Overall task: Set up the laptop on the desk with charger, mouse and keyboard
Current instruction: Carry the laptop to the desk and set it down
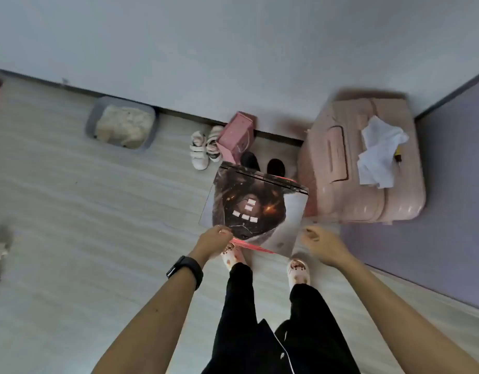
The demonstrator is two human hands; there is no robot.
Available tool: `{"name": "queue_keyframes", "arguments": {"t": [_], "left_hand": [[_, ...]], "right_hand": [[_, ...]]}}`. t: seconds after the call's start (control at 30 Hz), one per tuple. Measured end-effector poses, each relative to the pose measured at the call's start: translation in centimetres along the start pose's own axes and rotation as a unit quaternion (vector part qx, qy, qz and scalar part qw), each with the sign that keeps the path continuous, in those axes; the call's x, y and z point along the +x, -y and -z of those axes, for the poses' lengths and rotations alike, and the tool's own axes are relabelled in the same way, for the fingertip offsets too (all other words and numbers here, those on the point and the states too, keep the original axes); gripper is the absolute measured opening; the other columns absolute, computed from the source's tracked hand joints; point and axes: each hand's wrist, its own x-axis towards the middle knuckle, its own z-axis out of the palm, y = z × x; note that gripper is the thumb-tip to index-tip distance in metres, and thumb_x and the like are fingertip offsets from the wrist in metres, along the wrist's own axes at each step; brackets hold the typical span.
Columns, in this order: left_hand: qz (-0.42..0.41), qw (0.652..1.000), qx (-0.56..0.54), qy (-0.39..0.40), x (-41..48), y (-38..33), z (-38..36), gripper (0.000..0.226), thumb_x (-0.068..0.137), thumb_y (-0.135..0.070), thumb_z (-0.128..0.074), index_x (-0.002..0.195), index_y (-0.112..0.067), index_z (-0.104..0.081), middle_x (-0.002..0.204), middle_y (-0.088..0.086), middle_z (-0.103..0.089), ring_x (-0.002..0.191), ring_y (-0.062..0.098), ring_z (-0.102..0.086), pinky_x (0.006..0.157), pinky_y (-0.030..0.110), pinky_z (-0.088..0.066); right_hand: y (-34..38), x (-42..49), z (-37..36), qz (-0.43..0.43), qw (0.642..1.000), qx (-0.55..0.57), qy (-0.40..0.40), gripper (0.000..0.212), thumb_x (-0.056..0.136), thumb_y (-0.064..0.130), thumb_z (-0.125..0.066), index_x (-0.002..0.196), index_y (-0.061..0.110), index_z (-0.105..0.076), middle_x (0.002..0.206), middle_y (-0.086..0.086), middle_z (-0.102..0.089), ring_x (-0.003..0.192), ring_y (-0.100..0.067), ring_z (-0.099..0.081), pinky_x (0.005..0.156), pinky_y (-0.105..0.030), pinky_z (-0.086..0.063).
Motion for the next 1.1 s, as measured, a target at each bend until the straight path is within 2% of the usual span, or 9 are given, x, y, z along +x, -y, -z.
{"name": "queue_keyframes", "arguments": {"t": [0.17,0.27,0.37,0.5,0.53,0.63,0.8,0.97,1.1], "left_hand": [[0.014,0.999,0.022,0.038,8.1,0.1,4.3,0.014,0.085,-0.029,-0.057,0.095,-0.022,-0.063,0.11,0.009,-0.068,0.103,0.029,-0.064,0.094,0.039,-0.051],[0.024,1.0,-0.004,-0.002,14.7,1.3,5.5,0.038,0.082,-0.044,-0.058,0.112,-0.022,-0.064,0.115,0.005,-0.067,0.102,0.026,-0.064,0.094,0.042,-0.052],[0.027,0.998,-0.021,-0.043,20.2,2.7,5.5,0.055,0.086,-0.057,-0.064,0.126,-0.019,-0.057,0.113,-0.002,-0.063,0.105,0.024,-0.061,0.096,0.04,-0.051],[-0.003,0.995,-0.036,-0.094,24.2,3.1,5.3,0.04,0.091,-0.046,-0.064,0.119,-0.021,-0.05,0.096,0.001,-0.059,0.093,0.024,-0.06,0.071,0.029,-0.045],[-0.009,0.994,-0.053,-0.099,24.7,3.2,5.3,0.038,0.091,-0.042,-0.064,0.119,-0.022,-0.048,0.098,0.002,-0.058,0.094,0.023,-0.059,0.071,0.027,-0.045],[-0.002,0.992,-0.097,-0.075,26.2,3.9,5.4,0.05,0.092,-0.037,-0.066,0.133,-0.024,-0.04,0.118,0.003,-0.057,0.106,0.021,-0.056,0.091,0.035,-0.048],[0.052,0.988,-0.141,0.029,28.0,5.0,5.8,0.057,0.096,-0.035,-0.06,0.147,-0.015,-0.042,0.134,0.006,-0.06,0.121,0.027,-0.057,0.107,0.046,-0.045],[0.086,0.98,-0.177,0.017,26.8,5.3,5.7,0.055,0.095,-0.03,-0.064,0.145,-0.016,-0.046,0.129,0.006,-0.063,0.117,0.031,-0.059,0.103,0.051,-0.047],[0.104,0.974,-0.202,-0.007,20.8,7.5,5.7,0.049,0.095,-0.027,-0.065,0.14,-0.014,-0.053,0.123,0.008,-0.066,0.109,0.03,-0.063,0.09,0.043,-0.052]], "right_hand": [[-1.0,8.1,-2.6,-0.137,0.967,0.212,-0.037,0.036,0.096,0.036,-0.062,0.128,0.019,-0.063,0.13,-0.005,-0.065,0.114,-0.026,-0.063,0.102,-0.048,-0.049],[-2.3,12.8,-4.7,-0.195,0.926,0.316,-0.058,0.037,0.095,0.03,-0.065,0.129,0.014,-0.061,0.126,-0.009,-0.064,0.11,-0.028,-0.063,0.096,-0.046,-0.053],[-4.5,17.0,-6.8,-0.228,0.901,0.352,-0.114,0.051,0.091,0.035,-0.069,0.136,0.014,-0.056,0.133,-0.008,-0.061,0.117,-0.029,-0.06,0.102,-0.049,-0.05],[-6.2,19.8,-8.9,-0.231,0.876,0.392,-0.16,0.048,0.088,0.036,-0.072,0.131,0.016,-0.061,0.125,-0.008,-0.068,0.108,-0.028,-0.068,0.095,-0.047,-0.055],[-6.4,19.9,-9.0,-0.226,0.874,0.397,-0.166,0.049,0.088,0.037,-0.073,0.131,0.017,-0.061,0.123,-0.007,-0.069,0.105,-0.028,-0.069,0.092,-0.046,-0.057],[-6.9,20.5,-9.9,-0.227,0.856,0.435,-0.16,0.052,0.089,0.036,-0.073,0.135,0.019,-0.058,0.119,-0.006,-0.071,0.103,-0.028,-0.07,0.082,-0.041,-0.058],[-6.8,20.5,-9.9,-0.223,0.857,0.444,-0.136,0.052,0.092,0.035,-0.07,0.138,0.019,-0.054,0.118,-0.005,-0.071,0.105,-0.029,-0.07,0.091,-0.049,-0.057],[-6.1,19.4,-9.0,-0.216,0.862,0.447,-0.105,0.047,0.095,0.03,-0.068,0.137,0.017,-0.052,0.116,-0.006,-0.07,0.099,-0.026,-0.069,0.071,-0.036,-0.054],[-5.3,16.5,-9.1,-0.197,0.888,0.409,-0.076,0.045,0.096,0.032,-0.066,0.136,0.019,-0.052,0.118,-0.001,-0.066,0.105,-0.025,-0.064,0.079,-0.04,-0.052]]}}
